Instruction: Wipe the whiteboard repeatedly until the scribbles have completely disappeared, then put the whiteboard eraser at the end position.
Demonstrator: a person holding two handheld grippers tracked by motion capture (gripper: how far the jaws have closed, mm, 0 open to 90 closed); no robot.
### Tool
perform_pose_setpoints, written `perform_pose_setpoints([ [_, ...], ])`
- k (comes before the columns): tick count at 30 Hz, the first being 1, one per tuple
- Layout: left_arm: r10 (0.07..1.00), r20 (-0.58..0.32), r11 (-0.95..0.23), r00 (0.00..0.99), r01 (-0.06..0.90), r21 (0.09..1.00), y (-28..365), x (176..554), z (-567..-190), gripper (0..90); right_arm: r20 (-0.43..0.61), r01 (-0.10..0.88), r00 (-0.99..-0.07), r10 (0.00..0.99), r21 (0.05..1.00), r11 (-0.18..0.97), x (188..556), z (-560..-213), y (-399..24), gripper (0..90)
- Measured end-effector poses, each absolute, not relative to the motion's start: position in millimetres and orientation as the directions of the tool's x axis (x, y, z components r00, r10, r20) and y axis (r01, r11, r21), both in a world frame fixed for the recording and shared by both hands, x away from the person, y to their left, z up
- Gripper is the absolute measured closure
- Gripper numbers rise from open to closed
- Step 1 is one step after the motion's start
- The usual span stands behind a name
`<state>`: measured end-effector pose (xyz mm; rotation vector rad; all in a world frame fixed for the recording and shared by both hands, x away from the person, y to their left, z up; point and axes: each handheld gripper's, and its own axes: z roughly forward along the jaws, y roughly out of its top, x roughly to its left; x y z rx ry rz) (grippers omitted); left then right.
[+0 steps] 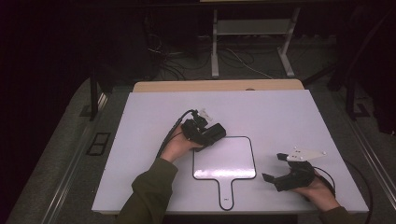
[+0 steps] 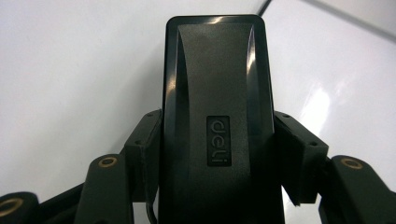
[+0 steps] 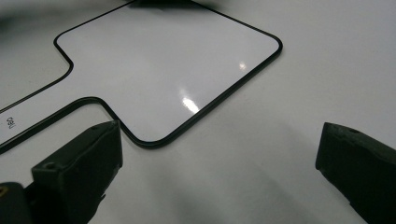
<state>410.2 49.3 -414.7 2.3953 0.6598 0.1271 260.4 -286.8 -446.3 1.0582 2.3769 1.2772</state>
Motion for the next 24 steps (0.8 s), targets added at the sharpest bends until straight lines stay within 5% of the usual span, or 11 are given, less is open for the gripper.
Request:
perform_pose_setpoints([
  [12, 0.49, -0.055, -0.654, 0.87, 0.409, 0.636, 34, 455, -396, 39.0, 0.123, 0.478, -0.718, 0.685, 0.803, 0.357, 258, -446, -287, 0.0],
  [24, 0.525, -0.069, -0.633, 0.848, 0.443, 0.635, 14, 505, -419, 38.8, 0.13, 0.479, -0.719, 0.683, 0.804, 0.352, 260, -446, -286, 0.0],
])
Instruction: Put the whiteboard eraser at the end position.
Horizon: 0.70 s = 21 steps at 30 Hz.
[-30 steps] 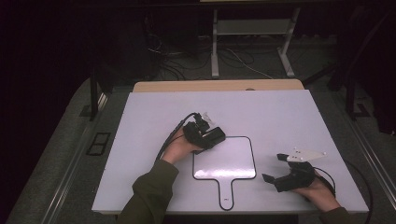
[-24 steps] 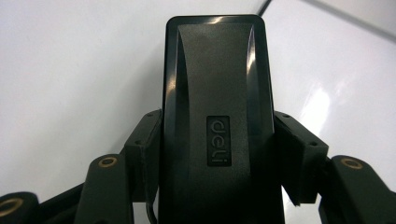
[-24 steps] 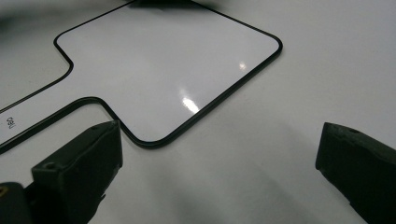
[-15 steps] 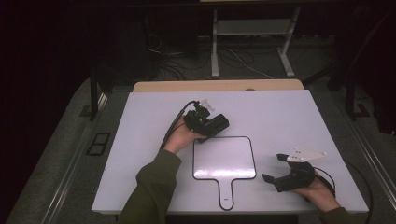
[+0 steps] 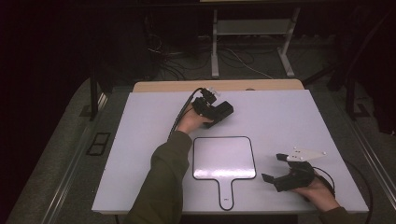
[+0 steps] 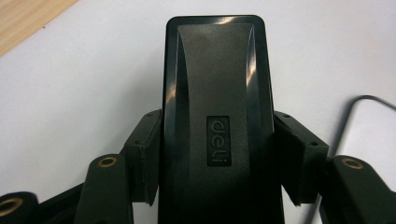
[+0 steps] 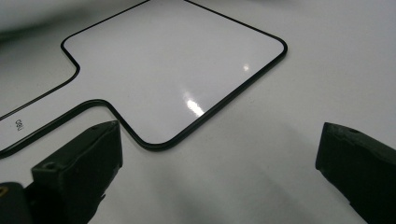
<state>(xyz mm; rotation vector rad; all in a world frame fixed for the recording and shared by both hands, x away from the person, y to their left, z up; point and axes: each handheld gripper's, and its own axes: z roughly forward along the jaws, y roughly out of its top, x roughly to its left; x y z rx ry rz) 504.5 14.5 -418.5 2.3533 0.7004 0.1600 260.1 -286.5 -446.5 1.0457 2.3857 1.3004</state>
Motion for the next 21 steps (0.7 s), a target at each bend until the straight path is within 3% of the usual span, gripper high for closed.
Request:
perform_pose_setpoints([
  [4, 0.536, -0.088, -0.621, 0.839, 0.463, 0.633, 6, 511, -429, 38.8, 0.129, 0.476, -0.722, 0.68, 0.805, 0.353, 259, -446, -286, 0.0],
  [8, 0.54, -0.035, -0.672, 0.841, 0.456, 0.584, 0, 513, -436, 38.7, 0.129, 0.473, -0.722, 0.68, 0.809, 0.349, 259, -445, -288, 0.0],
  [21, 0.509, -0.032, -0.683, 0.86, 0.426, 0.593, -1, 513, -436, 38.6, 0.13, 0.477, -0.722, 0.68, 0.806, 0.352, 259, -446, -287, 0.0],
])
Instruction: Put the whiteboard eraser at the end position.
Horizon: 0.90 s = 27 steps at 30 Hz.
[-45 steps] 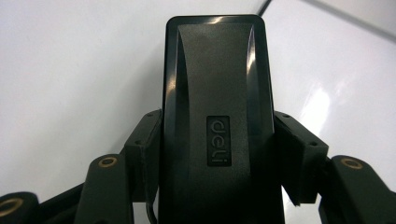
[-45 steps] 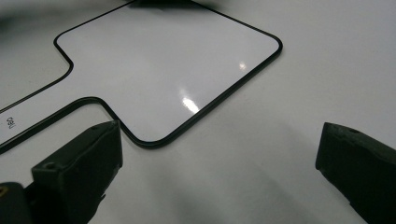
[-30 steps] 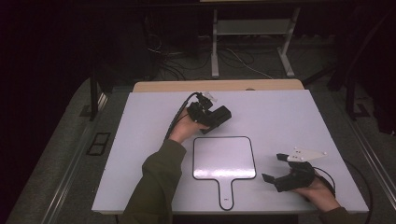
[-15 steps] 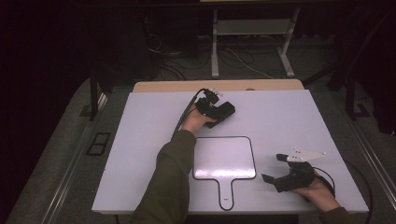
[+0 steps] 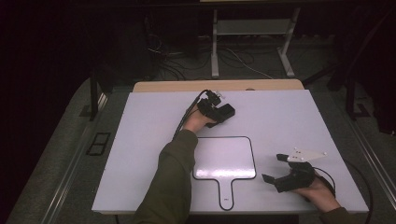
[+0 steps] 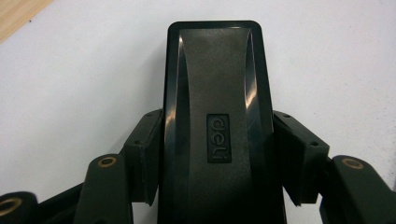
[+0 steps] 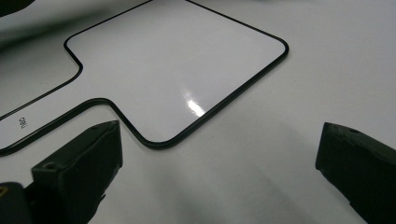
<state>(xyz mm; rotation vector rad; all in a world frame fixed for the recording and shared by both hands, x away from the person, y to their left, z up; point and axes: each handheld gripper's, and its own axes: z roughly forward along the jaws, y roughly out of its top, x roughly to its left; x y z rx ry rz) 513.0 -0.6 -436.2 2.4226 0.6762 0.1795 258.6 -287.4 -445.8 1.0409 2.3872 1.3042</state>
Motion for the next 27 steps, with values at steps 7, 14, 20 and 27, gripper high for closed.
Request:
perform_pose_setpoints([
  [7, 0.522, -0.077, -0.612, 0.85, 0.435, 0.66, 5, 511, -432, 31.9, 0.129, 0.475, -0.722, 0.68, 0.806, 0.352, 258, -446, -288, 0.0],
  [14, 0.518, -0.101, -0.542, 0.849, 0.417, 0.729, 22, 495, -419, 23.1, 0.14, 0.482, -0.721, 0.679, 0.805, 0.346, 260, -447, -289, 0.0],
  [20, 0.496, -0.117, -0.518, 0.861, 0.401, 0.755, 39, 477, -411, 22.7, 0.145, 0.487, -0.72, 0.678, 0.802, 0.345, 262, -449, -291, 0.0],
  [27, 0.502, -0.103, -0.515, 0.859, 0.393, 0.762, 55, 447, -408, 20.6, 0.158, 0.488, -0.717, 0.679, 0.809, 0.327, 263, -446, -290, 0.0],
])
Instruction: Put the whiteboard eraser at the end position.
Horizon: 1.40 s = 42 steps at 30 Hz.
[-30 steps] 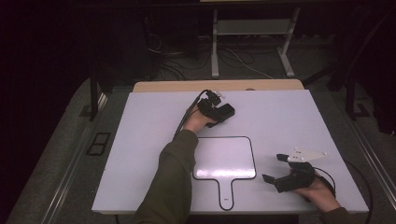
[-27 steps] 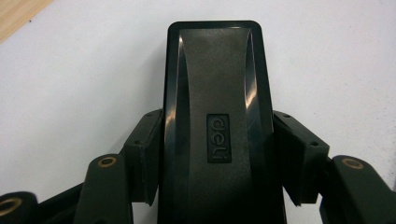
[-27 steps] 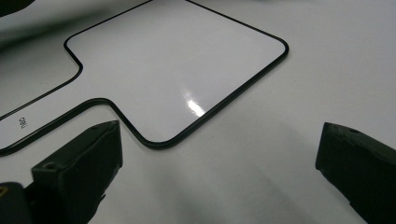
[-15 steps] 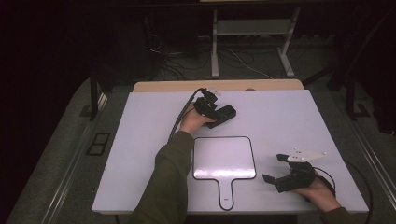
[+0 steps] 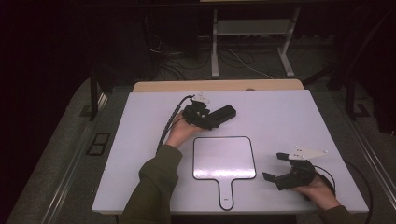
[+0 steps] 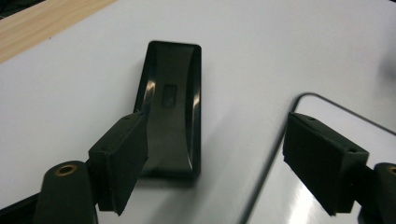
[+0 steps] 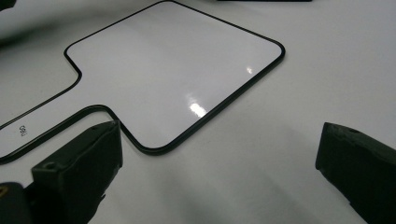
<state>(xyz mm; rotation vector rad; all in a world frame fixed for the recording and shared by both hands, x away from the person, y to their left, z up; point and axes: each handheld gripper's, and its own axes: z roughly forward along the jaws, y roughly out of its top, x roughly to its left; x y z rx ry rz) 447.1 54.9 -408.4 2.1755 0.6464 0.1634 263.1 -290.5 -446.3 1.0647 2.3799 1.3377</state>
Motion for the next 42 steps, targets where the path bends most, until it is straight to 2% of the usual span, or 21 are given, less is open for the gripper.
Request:
perform_pose_setpoints([
  [27, 0.533, -0.073, -0.431, 0.843, 0.345, 0.833, 116, 345, -406, 11.4, 0.164, 0.492, -0.704, 0.691, 0.814, 0.308, 263, -446, -294, 0.0],
  [42, 0.575, -0.093, -0.39, 0.813, 0.372, 0.842, 152, 305, -428, 0.0, 0.172, 0.506, -0.691, 0.702, 0.809, 0.3, 264, -447, -298, 0.0],
])
